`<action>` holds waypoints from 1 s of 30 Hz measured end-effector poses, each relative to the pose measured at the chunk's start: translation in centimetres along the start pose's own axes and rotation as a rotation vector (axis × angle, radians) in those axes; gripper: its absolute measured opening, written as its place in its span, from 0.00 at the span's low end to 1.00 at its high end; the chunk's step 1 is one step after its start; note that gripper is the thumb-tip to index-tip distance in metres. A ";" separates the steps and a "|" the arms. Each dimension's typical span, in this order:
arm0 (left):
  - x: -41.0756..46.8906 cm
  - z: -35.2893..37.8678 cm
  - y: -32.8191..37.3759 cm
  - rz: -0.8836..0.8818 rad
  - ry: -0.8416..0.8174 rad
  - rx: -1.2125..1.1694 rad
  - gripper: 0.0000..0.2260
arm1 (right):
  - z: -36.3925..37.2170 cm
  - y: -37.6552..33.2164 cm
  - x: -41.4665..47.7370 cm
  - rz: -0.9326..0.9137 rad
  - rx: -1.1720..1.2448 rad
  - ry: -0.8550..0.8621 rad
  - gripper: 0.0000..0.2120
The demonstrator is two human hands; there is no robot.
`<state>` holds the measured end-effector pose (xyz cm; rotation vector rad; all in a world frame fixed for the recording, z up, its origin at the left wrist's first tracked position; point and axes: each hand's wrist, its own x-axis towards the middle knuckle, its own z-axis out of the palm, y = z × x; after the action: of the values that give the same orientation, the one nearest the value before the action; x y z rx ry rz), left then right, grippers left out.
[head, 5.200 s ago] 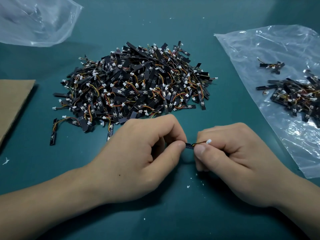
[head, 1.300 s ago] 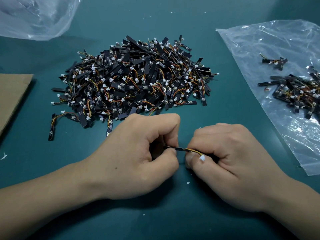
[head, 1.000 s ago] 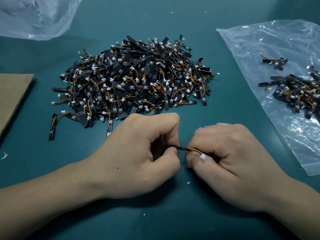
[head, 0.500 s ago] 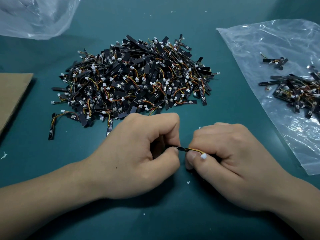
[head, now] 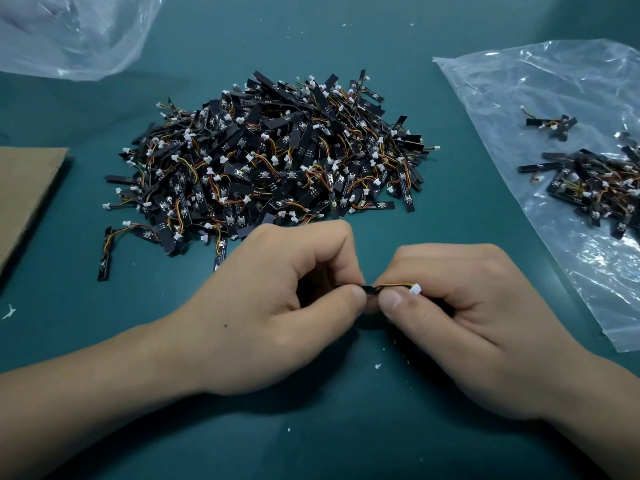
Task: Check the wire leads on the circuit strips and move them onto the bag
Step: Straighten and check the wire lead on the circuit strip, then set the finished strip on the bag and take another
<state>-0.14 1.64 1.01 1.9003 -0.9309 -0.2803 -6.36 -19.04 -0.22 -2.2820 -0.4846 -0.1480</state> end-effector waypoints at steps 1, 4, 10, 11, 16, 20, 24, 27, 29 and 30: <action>0.0 0.0 0.0 -0.001 0.008 -0.002 0.06 | 0.0 0.0 0.0 0.002 0.000 -0.001 0.17; 0.0 -0.1 -0.1 -0.001 0.010 -0.005 0.05 | -0.1 0.0 -0.1 -0.005 0.009 -0.009 0.19; -0.2 -0.1 -0.2 0.017 0.006 -0.035 0.05 | -0.2 -0.1 -0.2 -0.012 0.054 -0.049 0.20; -0.2 -0.1 -0.3 0.015 0.008 -0.043 0.05 | -0.3 -0.1 -0.2 -0.014 0.060 -0.054 0.20; -0.2 -0.1 -0.2 0.081 0.001 -0.053 0.04 | -0.2 0.1 -0.2 -0.068 0.021 -0.076 0.21; -0.3 0.1 -0.2 0.082 0.147 -0.138 0.08 | -0.3 0.2 0.1 0.095 0.444 0.323 0.13; -0.3 0.4 -0.5 0.064 0.163 0.014 0.04 | -0.7 1.3 0.9 0.292 0.608 0.557 0.17; -0.4 0.5 -0.4 0.081 0.140 0.201 0.04 | -0.1 1.2 0.3 0.231 0.410 0.362 0.17; -0.4 0.6 -0.3 0.097 0.101 0.392 0.03 | 0.2 0.7 0.0 0.190 0.298 0.244 0.17; -0.5 0.7 -0.3 0.100 0.082 0.476 0.03 | 0.3 0.6 0.0 0.182 0.251 0.203 0.17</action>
<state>-0.69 1.57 0.30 2.2648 -1.1029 0.0903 -6.18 -19.20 -0.80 -2.0267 -0.1774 -0.2126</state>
